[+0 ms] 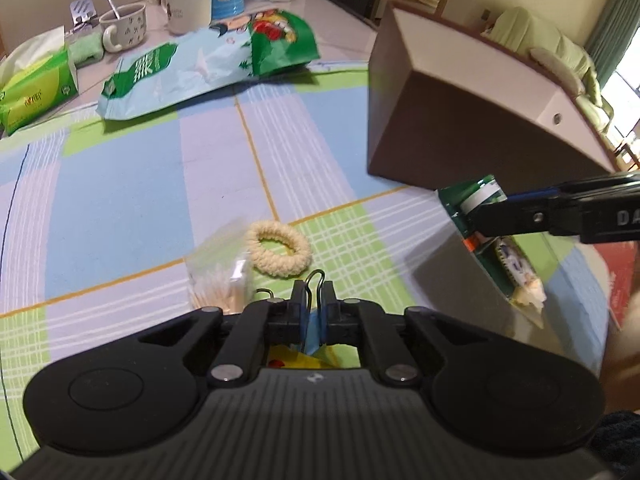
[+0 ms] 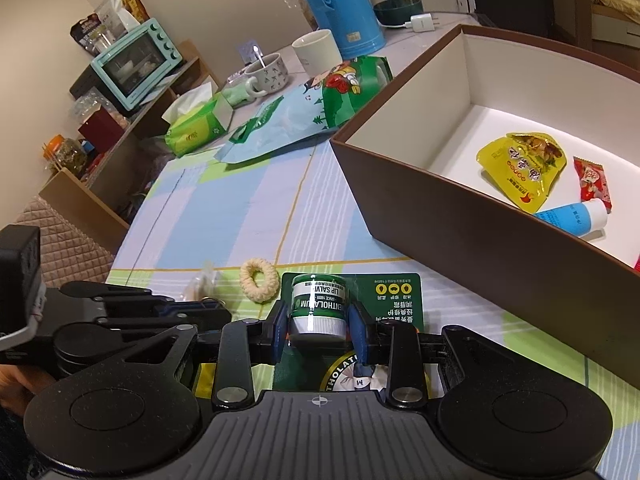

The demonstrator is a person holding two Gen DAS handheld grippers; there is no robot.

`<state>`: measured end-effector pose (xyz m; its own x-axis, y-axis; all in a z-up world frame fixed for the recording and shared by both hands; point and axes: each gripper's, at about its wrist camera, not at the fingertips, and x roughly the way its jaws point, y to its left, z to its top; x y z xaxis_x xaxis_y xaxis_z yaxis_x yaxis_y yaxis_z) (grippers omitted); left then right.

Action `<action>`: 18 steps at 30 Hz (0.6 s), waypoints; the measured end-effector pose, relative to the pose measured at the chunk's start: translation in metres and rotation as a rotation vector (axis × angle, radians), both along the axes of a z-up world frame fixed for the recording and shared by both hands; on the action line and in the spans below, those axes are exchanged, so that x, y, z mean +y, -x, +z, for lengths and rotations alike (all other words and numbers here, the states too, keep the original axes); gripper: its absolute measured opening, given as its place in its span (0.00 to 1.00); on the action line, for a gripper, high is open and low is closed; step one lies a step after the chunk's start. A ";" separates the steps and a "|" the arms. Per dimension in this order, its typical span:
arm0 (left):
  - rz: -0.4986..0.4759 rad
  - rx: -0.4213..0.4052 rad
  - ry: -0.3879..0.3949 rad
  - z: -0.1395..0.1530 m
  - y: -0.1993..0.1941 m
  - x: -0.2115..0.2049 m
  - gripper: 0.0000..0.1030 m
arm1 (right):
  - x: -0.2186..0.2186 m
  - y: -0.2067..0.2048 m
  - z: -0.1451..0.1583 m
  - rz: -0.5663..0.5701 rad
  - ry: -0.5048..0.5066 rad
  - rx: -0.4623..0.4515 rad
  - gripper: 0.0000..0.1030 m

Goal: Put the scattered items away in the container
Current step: 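Grasp the green ointment card with the right gripper while the left grasps the blue binder clip, then lift the ointment card and blue clip and carry both over the box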

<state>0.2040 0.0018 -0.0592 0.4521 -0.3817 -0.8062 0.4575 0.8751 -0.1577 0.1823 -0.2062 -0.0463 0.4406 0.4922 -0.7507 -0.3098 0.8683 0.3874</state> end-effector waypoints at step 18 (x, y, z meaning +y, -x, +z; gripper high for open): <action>-0.075 -0.163 0.137 0.092 0.031 -0.007 0.00 | -0.038 0.055 0.055 -0.071 -0.075 -0.155 0.31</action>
<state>0.1726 -0.0049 0.0332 0.5382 -0.5201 -0.6631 0.5500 0.8130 -0.1912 0.1273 -0.2441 0.0090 0.5840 0.5080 -0.6332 -0.3096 0.8604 0.4047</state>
